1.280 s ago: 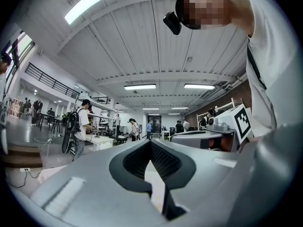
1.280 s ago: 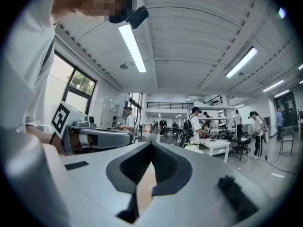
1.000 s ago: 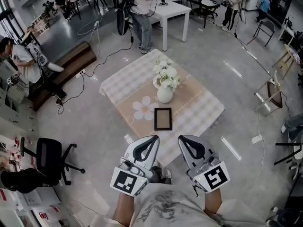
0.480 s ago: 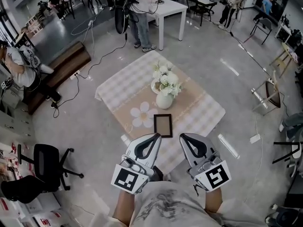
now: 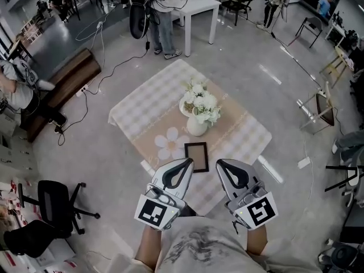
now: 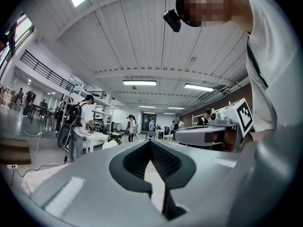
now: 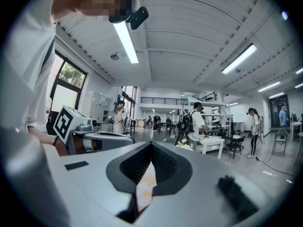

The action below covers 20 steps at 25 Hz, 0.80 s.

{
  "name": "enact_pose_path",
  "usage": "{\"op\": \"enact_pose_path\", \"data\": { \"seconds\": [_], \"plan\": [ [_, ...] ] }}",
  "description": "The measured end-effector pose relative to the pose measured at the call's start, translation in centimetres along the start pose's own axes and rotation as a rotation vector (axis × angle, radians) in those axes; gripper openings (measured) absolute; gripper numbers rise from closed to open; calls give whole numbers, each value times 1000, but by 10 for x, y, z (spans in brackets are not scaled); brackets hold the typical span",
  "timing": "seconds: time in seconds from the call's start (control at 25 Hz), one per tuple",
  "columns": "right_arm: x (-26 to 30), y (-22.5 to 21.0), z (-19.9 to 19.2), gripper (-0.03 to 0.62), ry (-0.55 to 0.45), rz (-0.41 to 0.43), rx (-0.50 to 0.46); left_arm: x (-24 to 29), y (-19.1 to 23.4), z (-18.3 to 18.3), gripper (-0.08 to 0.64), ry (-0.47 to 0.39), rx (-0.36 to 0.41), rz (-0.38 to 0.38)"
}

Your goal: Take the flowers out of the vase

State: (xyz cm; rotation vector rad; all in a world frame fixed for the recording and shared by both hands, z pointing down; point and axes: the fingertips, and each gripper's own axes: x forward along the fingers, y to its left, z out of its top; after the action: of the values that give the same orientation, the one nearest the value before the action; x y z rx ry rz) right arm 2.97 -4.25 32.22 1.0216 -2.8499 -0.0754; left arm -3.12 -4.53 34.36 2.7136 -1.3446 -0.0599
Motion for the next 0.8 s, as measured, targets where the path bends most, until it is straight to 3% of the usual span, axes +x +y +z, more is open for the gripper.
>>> {"op": "enact_pose_path", "data": {
  "seconds": [0.8],
  "plan": [
    [43,-30,-9,15,69,-110,5,50,62,-23,39,46,13,-68]
  ]
}}
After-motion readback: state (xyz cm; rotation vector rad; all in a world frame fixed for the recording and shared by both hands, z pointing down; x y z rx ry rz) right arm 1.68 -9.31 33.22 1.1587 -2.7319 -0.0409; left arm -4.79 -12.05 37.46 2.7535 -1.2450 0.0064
